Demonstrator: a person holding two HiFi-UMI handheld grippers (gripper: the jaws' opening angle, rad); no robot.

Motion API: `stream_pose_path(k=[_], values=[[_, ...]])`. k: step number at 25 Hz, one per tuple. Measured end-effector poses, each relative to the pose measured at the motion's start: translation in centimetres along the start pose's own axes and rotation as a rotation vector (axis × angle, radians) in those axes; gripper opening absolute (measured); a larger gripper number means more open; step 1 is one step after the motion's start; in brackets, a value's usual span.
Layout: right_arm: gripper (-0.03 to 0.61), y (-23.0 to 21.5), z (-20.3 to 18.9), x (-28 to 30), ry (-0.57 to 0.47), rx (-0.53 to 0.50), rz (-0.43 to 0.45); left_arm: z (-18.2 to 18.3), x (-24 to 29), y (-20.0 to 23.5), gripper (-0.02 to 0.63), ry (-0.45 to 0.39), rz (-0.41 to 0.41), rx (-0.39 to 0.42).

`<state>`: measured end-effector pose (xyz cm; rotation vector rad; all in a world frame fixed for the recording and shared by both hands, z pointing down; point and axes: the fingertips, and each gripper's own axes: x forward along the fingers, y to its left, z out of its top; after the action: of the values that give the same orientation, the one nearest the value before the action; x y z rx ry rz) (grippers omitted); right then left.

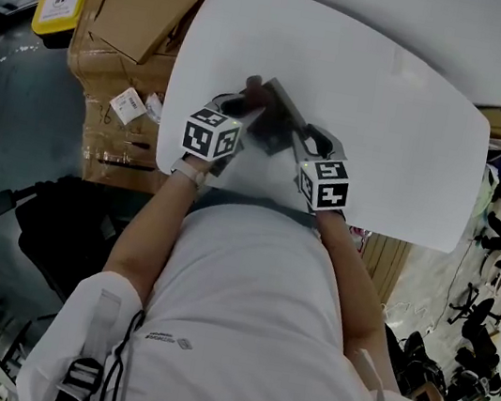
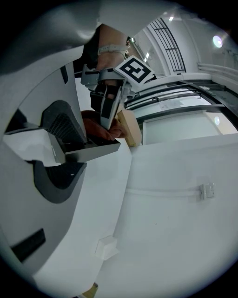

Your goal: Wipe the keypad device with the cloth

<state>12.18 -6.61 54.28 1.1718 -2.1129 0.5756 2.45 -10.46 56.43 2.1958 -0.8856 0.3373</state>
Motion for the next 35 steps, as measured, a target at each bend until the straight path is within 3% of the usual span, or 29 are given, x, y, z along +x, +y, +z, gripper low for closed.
stream_pose_path(k=[16, 25, 30, 35], values=[[0.13, 0.0, -0.1, 0.1, -0.002, -0.007, -0.008, -5.3, -1.2, 3.1, 0.129, 0.15, 0.101, -0.008], [0.132, -0.1, -0.1, 0.4, 0.003, -0.014, -0.021, -8.3, -1.6, 4.0, 0.123, 0.273, 0.143, 0.081], [0.132, -0.2, -0.1, 0.3, 0.003, -0.018, -0.027, -8.4, -1.6, 3.9, 0.123, 0.276, 0.16, 0.112], [0.132, 0.1, -0.1, 0.1, -0.002, -0.024, -0.032, -8.1, -2.5, 3.4, 0.123, 0.362, 0.193, 0.192]])
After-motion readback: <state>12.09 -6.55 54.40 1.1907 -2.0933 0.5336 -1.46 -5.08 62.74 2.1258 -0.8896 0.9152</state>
